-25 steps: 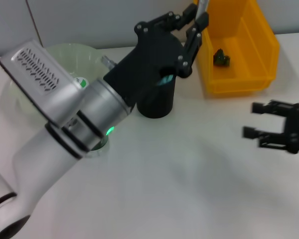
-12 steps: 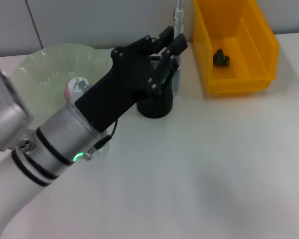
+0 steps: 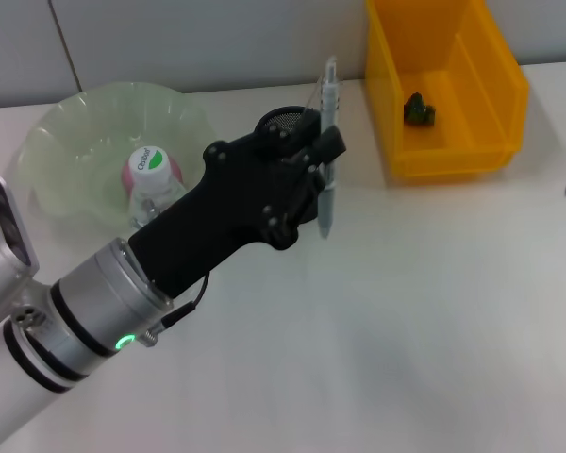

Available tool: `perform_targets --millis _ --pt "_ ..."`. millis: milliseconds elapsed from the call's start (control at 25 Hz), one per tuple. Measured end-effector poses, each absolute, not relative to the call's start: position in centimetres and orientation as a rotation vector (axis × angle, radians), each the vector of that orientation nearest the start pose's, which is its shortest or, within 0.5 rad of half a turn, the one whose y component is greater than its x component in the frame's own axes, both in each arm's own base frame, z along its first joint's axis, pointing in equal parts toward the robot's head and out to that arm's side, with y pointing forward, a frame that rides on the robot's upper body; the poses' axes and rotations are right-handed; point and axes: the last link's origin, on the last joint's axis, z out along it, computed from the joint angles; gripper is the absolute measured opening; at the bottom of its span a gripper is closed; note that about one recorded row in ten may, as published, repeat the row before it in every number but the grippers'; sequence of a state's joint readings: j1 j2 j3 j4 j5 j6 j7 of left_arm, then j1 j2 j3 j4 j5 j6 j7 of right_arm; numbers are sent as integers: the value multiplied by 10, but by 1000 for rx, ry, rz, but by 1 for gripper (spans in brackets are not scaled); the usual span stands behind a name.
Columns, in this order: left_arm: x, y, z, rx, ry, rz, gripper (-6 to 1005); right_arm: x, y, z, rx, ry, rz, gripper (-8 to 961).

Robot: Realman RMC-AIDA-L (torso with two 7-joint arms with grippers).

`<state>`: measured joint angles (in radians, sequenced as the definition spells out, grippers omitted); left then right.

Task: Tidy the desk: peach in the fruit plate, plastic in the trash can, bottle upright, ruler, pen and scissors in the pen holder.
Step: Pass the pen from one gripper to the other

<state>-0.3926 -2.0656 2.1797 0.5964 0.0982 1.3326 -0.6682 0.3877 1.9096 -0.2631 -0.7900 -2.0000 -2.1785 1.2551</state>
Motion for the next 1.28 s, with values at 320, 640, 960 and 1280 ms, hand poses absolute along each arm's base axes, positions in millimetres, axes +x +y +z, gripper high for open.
perform_targets --millis 320,640,960,1280 --pt "-167 274 -86 -2399 -296 -1449 173 284 252 145 -2468 205 1172 759" --pt "-174 260 -97 -2496 -254 -1385 173 262 262 121 -2444 166 1311 759" --pt "-174 259 -99 -2510 -258 -1381 173 245 269 99 -2548 167 1346 759" --pt "-174 260 -99 -2512 -256 -1381 173 237 279 78 -2626 213 1300 760"
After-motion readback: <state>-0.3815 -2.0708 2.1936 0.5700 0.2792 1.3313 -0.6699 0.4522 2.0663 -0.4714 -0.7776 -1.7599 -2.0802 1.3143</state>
